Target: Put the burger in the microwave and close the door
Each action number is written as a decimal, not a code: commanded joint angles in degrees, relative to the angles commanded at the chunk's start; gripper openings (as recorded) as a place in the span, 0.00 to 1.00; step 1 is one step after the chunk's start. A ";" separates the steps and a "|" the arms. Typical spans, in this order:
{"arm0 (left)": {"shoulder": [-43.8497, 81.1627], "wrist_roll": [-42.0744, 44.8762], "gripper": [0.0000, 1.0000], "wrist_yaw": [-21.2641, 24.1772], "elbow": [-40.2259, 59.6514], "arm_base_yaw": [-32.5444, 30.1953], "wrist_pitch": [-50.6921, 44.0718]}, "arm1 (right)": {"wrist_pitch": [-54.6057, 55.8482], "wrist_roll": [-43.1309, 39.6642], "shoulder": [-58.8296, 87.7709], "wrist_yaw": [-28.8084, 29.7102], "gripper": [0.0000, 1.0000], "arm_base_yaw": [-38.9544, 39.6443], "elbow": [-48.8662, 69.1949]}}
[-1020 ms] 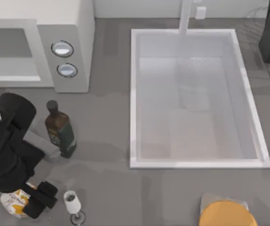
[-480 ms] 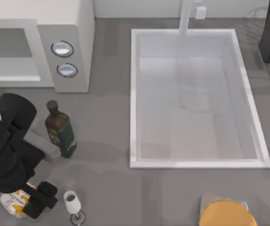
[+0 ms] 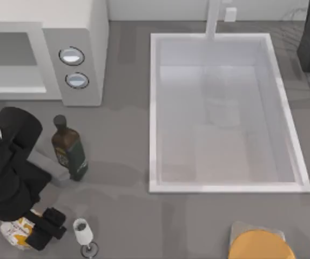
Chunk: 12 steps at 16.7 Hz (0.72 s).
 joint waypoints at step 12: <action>-8.68 0.35 0.00 -0.52 14.19 0.99 -17.92 | 0.00 0.00 0.00 0.00 1.00 0.00 0.00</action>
